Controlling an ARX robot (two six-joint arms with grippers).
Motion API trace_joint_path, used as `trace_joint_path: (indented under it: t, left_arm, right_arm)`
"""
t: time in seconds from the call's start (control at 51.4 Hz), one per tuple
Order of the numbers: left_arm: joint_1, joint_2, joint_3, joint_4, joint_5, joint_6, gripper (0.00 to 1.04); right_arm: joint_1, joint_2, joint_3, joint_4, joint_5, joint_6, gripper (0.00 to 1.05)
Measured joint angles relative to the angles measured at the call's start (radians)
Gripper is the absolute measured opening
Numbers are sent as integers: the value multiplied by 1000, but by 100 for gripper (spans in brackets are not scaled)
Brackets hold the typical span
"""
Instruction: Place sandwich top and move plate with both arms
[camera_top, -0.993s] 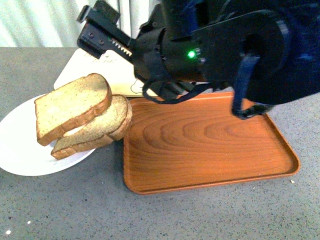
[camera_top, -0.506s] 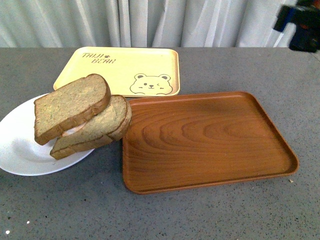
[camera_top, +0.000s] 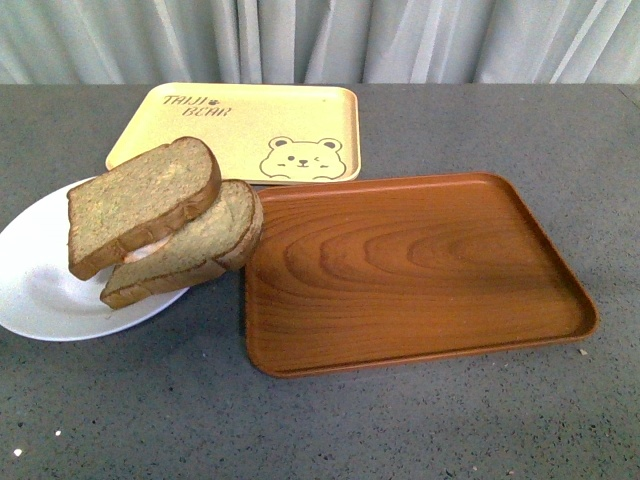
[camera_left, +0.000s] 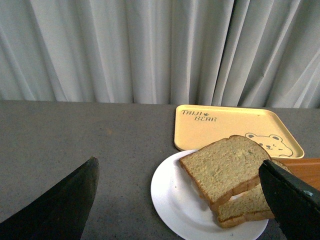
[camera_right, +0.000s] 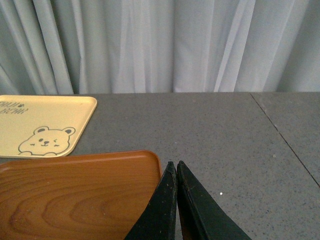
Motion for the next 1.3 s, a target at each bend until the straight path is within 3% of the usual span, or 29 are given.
trace_joint_path:
  t: [0.37,0.448,0.526,1.304]
  left_arm:
    - [0,0,0,0,0,0,96]
    - [0,0,0,0,0,0,96]
    - [0,0,0,0,0,0,96]
    - [0,0,0,0,0,0,96]
  right_arm:
    - [-86,-319,-81,-229,-85,-1,2]
    - [-138,-377,-89,-281,-163,-2,2]
    - [-171,-434,-90,-327,-168,-1,2]
    - [-177,-836,-91,-699,-174,-2,2]
